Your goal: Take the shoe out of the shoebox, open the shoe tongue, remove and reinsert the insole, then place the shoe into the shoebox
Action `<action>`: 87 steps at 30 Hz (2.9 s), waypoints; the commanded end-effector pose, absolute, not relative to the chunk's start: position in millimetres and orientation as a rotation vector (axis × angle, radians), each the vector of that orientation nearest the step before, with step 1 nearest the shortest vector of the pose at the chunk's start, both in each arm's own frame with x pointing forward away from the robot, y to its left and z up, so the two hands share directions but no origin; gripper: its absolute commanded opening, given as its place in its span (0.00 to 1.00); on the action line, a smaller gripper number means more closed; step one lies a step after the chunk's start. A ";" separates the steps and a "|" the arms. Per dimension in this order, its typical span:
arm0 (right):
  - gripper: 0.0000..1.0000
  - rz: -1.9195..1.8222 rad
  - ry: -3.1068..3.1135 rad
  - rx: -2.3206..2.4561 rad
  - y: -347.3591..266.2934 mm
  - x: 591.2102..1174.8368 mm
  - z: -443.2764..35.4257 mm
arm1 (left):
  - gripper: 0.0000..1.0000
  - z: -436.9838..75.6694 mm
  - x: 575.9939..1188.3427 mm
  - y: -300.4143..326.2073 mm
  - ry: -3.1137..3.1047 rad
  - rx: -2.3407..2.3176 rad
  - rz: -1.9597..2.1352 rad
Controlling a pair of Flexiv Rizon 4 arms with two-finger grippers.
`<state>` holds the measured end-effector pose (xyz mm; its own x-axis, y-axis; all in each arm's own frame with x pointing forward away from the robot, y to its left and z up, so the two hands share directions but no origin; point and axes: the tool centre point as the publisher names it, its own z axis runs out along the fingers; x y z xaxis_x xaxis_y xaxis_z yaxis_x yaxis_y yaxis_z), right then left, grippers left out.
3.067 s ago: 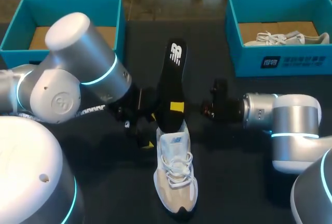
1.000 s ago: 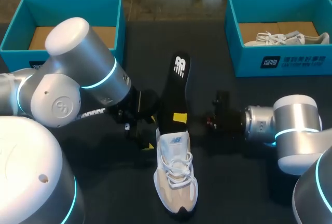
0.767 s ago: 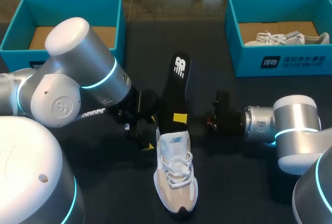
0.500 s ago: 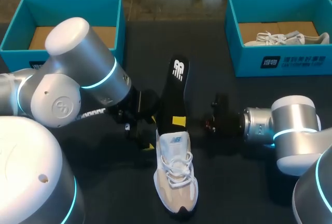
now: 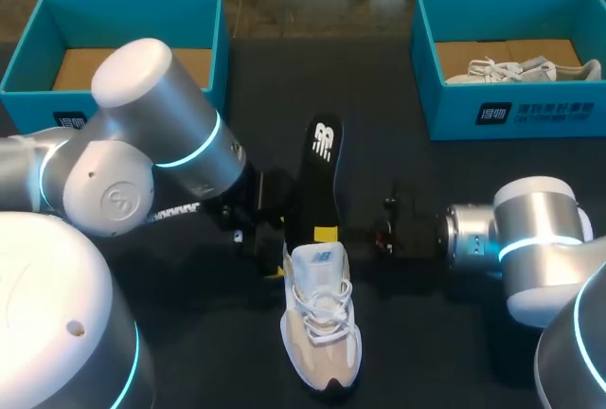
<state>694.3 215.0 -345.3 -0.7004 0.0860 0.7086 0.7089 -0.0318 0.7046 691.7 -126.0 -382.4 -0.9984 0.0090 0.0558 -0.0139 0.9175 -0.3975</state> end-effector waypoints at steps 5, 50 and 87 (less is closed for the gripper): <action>0.00 -1.725 -1.803 -0.806 216.4 686.7 -353.8 | 1.00 -385.7 692.0 -131.0 -3.024 0.012 0.631; 0.36 -1.731 -1.780 -0.745 216.6 678.3 -348.6 | 1.00 -366.8 679.8 -122.6 -3.043 0.030 0.602; 0.35 -1.707 -1.898 -0.691 219.8 685.1 -317.3 | 1.00 -366.8 679.8 -122.6 -3.043 0.030 0.602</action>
<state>686.2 219.4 -325.8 -0.7504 0.0308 0.6603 0.6605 0.0758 0.7470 680.8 -123.0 -367.0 -0.9989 -0.0112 0.0445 -0.0273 0.9241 -0.3813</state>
